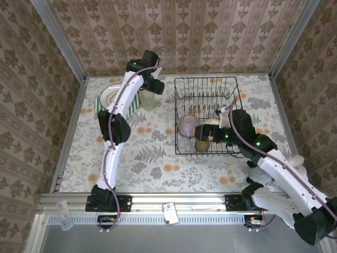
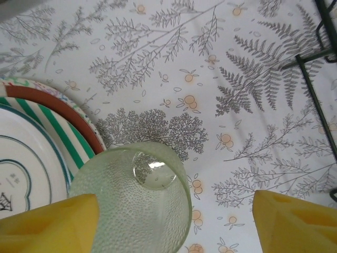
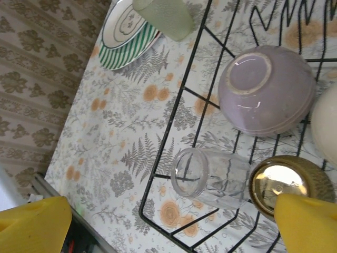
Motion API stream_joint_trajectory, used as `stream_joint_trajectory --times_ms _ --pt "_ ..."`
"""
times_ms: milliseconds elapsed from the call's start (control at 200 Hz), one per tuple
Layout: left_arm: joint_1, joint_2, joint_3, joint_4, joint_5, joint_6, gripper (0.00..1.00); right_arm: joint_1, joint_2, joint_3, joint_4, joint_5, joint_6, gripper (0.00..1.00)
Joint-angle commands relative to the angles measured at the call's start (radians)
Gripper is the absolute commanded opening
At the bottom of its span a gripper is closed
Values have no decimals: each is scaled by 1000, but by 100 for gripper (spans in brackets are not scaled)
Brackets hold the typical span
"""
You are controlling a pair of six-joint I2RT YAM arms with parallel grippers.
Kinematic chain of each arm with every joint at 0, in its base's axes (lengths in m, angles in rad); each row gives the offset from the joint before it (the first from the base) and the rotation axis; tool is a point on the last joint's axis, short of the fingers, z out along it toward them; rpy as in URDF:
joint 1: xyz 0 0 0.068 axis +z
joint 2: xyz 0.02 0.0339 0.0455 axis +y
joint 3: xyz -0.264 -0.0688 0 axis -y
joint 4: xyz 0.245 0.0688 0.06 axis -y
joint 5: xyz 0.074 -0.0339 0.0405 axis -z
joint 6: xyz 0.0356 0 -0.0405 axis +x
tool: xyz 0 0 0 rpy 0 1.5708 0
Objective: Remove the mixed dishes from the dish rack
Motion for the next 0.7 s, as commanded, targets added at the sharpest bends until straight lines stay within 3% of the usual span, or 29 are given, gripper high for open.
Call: stream_joint_trajectory --times_ms 0,105,290,455,560,695 --pt "-6 -146 -16 13 -17 7 86 7 17 63 -92 108 -47 100" --pt "-9 -249 -114 70 -32 -1 100 8 50 97 -176 174 -68 100" --pt "-7 -462 -351 199 -83 -45 100 22 135 128 -240 208 -78 100" --pt "7 -675 -609 324 -41 -99 100 74 224 166 -303 322 -79 100" --pt "71 -844 -831 459 106 -185 100 95 266 191 -350 388 -69 100" --pt "268 -1056 -1189 776 492 -428 100 112 307 196 -364 406 -56 100"
